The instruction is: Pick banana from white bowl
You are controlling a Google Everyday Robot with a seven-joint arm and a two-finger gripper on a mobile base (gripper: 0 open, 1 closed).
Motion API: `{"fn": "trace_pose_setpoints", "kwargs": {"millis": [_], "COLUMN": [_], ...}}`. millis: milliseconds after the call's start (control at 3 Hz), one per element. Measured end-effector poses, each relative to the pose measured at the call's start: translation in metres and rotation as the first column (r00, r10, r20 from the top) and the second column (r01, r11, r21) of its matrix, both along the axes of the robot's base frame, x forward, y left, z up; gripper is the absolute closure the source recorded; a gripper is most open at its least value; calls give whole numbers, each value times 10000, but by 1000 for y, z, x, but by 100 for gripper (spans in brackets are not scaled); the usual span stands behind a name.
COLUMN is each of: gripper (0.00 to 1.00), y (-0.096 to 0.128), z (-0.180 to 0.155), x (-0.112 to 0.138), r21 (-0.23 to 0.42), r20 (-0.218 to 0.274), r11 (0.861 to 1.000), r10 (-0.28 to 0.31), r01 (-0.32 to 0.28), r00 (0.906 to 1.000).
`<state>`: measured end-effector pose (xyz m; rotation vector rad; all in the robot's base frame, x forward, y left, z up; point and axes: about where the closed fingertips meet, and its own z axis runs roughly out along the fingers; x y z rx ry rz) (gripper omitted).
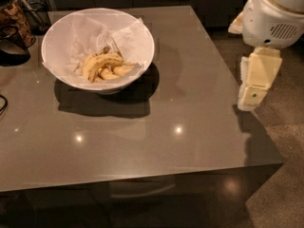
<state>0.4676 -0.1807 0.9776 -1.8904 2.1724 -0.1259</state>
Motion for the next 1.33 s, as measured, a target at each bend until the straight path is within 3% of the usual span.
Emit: {"fn": "trace_pose_setpoints", "kwargs": {"millis": [667,1000,1333], "gripper": [0,0,0], "y": [15,43,83], "z": [12,29,45], "x": [17,42,68], "r21": [233,42,-389], "r20": [507,767,914], "r11": [9992,9951,9784], "r10": [303,986,2056], "r01": [-316,-992,-2028], "r00": [9983,9922,9744]}}
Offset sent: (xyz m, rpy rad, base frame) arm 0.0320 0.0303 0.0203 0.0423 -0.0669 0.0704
